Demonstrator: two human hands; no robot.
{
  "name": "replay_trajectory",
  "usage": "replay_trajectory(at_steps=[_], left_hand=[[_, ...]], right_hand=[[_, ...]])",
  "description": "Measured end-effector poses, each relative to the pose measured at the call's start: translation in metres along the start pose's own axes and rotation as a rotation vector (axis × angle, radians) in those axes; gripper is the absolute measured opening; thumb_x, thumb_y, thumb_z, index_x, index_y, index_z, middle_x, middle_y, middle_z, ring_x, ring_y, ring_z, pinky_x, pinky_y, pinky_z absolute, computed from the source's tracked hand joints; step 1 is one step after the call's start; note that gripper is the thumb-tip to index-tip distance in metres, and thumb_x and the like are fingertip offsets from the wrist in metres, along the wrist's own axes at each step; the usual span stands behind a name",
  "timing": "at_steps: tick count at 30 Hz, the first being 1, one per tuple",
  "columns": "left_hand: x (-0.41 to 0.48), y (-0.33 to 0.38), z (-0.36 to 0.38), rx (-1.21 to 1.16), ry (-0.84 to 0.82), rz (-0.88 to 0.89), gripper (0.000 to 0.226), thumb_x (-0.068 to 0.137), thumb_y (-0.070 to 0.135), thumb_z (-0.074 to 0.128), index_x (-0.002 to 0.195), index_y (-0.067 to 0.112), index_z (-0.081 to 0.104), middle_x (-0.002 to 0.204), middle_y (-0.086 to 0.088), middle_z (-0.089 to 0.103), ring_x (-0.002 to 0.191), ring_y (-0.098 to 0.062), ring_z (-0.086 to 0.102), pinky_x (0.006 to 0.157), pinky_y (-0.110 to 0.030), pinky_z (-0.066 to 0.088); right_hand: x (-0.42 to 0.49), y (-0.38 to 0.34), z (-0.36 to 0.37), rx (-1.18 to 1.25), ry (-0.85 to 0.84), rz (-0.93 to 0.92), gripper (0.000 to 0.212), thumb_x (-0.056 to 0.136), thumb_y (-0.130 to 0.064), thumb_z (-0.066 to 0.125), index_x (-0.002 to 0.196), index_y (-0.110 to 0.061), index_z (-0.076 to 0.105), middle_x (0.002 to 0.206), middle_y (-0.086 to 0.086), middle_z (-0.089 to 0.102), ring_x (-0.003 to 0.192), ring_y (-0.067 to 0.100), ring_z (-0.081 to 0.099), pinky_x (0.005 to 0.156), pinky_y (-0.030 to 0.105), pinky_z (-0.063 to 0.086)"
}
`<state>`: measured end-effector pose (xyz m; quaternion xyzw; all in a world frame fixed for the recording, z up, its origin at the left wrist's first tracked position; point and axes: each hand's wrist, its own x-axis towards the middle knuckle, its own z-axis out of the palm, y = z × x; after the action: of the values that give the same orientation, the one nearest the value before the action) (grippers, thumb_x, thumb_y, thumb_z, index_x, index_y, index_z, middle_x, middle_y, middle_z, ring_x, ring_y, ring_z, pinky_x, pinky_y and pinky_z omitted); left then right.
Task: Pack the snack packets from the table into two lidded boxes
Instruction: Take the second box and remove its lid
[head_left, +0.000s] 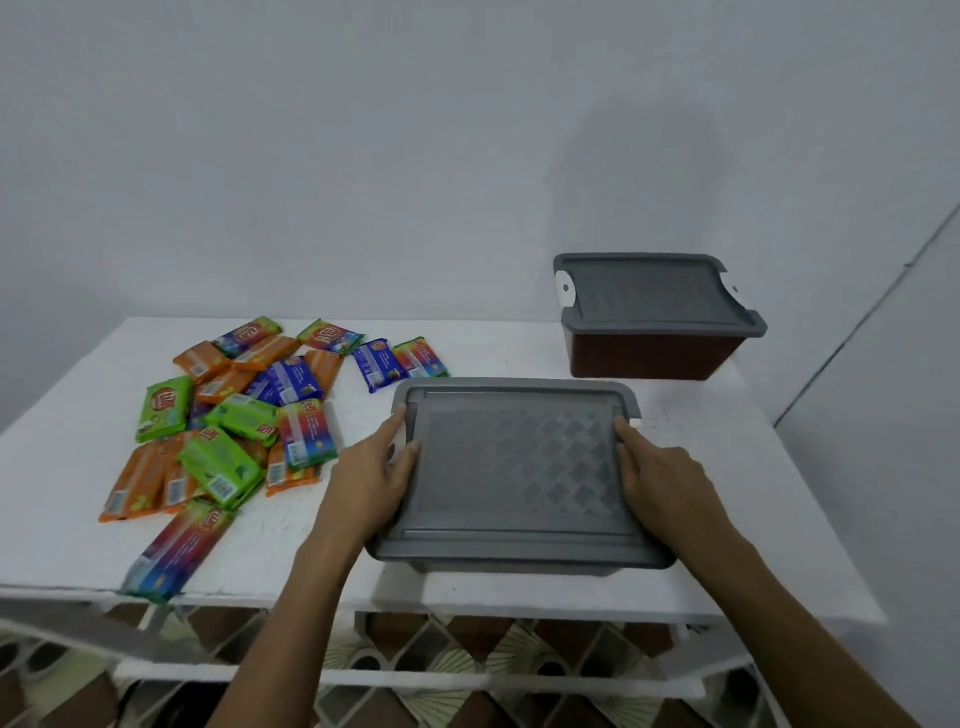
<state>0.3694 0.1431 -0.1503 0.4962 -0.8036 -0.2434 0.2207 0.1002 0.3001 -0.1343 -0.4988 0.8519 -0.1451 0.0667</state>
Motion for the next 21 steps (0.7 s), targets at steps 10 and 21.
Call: replay_trajectory(at_steps=[10, 21], left_hand=[[-0.009, -0.016, -0.014, -0.701, -0.146, -0.237, 0.039, 0.103, 0.029, 0.037, 0.138, 0.045, 0.043, 0.113, 0.015, 0.058, 0.1, -0.005, 0.058, 0.071, -0.038, 0.056], [-0.009, -0.005, -0.01, 0.17, 0.107, 0.0, 0.04, 0.096, 0.046, 0.046, 0.117, 0.019, 0.068, 0.09, -0.001, 0.058, 0.074, -0.012, 0.054, 0.056, -0.023, 0.037]], right_hand=[[-0.005, 0.042, 0.01, 0.888, -0.083, 0.232, 0.037, 0.104, -0.034, 0.032, 0.136, -0.048, 0.045, 0.145, -0.003, 0.047, 0.122, 0.027, 0.054, 0.092, 0.051, 0.053], [-0.009, 0.031, 0.006, 0.286, 0.167, 0.186, 0.041, 0.096, -0.043, 0.047, 0.129, -0.022, 0.061, 0.093, 0.004, 0.055, 0.079, 0.017, 0.055, 0.072, 0.03, 0.044]])
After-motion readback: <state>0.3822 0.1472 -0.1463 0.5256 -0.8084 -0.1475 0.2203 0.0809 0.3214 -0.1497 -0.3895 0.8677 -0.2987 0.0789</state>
